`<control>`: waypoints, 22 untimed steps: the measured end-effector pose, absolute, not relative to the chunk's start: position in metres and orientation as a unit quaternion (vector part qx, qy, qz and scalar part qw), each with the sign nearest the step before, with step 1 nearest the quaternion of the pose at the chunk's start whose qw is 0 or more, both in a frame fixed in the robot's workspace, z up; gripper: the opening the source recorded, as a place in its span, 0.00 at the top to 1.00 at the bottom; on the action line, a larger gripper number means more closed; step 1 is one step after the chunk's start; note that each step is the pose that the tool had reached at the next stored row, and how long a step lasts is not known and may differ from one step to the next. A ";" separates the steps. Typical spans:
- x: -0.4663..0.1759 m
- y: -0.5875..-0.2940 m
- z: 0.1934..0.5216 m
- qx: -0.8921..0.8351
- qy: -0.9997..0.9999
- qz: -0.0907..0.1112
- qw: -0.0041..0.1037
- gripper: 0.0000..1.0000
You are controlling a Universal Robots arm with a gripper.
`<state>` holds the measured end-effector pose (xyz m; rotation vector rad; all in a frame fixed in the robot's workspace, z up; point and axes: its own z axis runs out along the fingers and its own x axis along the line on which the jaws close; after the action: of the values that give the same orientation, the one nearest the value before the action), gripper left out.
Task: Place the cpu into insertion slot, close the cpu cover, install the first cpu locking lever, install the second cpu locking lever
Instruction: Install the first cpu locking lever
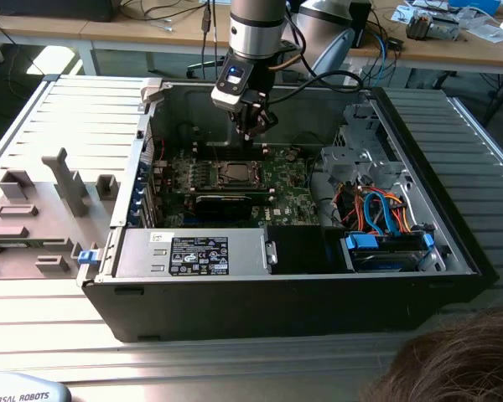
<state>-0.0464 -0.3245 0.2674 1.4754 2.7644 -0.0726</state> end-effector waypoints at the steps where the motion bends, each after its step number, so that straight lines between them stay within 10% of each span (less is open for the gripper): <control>1: -0.046 -0.324 0.267 0.470 0.882 -0.023 0.004 0.89; 22: -0.046 -0.324 0.267 0.457 0.889 -0.023 0.004 0.89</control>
<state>-0.0464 -0.3245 0.2674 1.4313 2.7866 -0.0724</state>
